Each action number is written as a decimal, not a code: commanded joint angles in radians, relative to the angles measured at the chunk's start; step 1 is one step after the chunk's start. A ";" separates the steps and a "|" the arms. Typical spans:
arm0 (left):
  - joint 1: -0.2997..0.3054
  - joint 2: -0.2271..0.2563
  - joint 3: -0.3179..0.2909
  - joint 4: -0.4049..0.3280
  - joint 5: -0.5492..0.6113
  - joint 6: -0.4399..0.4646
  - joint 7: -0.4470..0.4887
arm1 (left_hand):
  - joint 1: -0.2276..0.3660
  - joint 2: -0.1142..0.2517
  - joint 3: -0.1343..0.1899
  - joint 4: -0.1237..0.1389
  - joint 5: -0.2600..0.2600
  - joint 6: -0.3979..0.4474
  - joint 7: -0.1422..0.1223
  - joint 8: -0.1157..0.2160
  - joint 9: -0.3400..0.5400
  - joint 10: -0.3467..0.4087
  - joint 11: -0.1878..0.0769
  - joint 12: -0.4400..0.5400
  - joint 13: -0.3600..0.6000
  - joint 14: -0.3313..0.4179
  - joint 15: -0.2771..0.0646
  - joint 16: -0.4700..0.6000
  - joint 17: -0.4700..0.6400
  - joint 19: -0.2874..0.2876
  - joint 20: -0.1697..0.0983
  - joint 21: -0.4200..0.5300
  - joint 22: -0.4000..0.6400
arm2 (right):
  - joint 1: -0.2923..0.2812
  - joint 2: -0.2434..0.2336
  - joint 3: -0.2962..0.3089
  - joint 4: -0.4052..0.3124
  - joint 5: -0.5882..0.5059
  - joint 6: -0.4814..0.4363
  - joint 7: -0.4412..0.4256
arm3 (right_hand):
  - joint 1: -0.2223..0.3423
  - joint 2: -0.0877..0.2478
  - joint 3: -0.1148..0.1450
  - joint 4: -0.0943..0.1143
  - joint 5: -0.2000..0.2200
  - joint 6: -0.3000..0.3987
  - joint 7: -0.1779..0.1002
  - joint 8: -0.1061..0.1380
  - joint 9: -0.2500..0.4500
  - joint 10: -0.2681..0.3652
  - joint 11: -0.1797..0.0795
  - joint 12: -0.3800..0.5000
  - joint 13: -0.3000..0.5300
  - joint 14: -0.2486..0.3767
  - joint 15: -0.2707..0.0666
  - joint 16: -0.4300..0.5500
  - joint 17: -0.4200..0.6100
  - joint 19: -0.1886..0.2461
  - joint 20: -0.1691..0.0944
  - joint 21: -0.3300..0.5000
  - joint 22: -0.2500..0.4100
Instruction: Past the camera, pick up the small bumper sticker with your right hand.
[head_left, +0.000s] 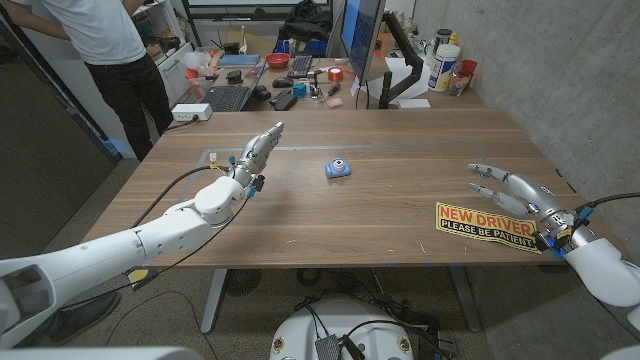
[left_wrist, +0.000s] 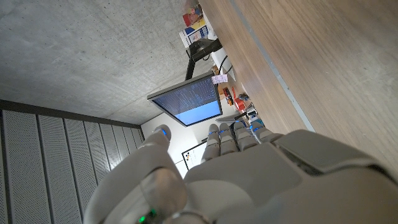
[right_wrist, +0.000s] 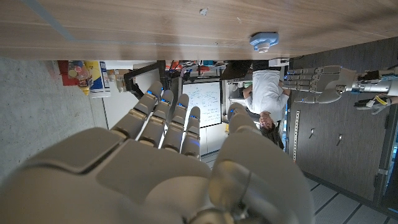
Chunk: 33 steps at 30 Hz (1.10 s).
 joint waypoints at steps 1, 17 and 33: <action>-0.010 -0.012 0.005 0.024 -0.006 -0.007 -0.023 | 0.002 0.007 0.000 -0.005 0.000 0.005 0.001 0.005 0.003 -0.001 -0.009 0.005 0.002 -0.010 -0.003 0.001 0.005 0.002 -0.004 -0.003 0.004 | -0.035 0.041 0.030 -0.032 -0.072 -0.025 -0.022 | 0.000 -0.013 0.008 0.001 0.009 0.001 -0.009 0.002 0.003 0.005 -0.009 0.002 0.006 0.012 -0.071 -0.003 0.003 0.010 -0.026 -0.005 0.002; -0.011 -0.015 -0.002 0.037 -0.008 -0.014 -0.042 | 0.001 0.008 -0.001 -0.005 -0.001 0.005 0.001 0.005 0.003 0.001 -0.008 0.005 0.002 -0.010 -0.004 0.001 0.005 0.003 -0.003 -0.008 0.004 | -0.078 0.083 0.055 -0.083 -0.122 -0.067 -0.020 | 0.008 -0.017 0.012 -0.005 0.013 0.003 -0.013 0.002 0.003 0.010 -0.008 0.002 0.007 0.018 -0.073 -0.005 0.002 0.020 -0.020 -0.011 0.002; -0.006 -0.025 -0.014 0.058 -0.014 -0.020 -0.061 | 0.000 0.009 -0.001 -0.005 -0.001 0.006 0.002 0.005 0.003 -0.001 -0.009 0.005 0.002 -0.013 -0.002 -0.001 0.005 0.003 -0.009 -0.013 0.005 | -0.100 0.104 0.068 -0.117 -0.166 -0.114 -0.010 | 0.017 -0.030 0.015 -0.012 0.015 -0.003 -0.015 0.000 0.004 0.005 0.000 -0.002 0.007 0.017 -0.068 -0.009 0.002 0.030 -0.007 -0.018 0.002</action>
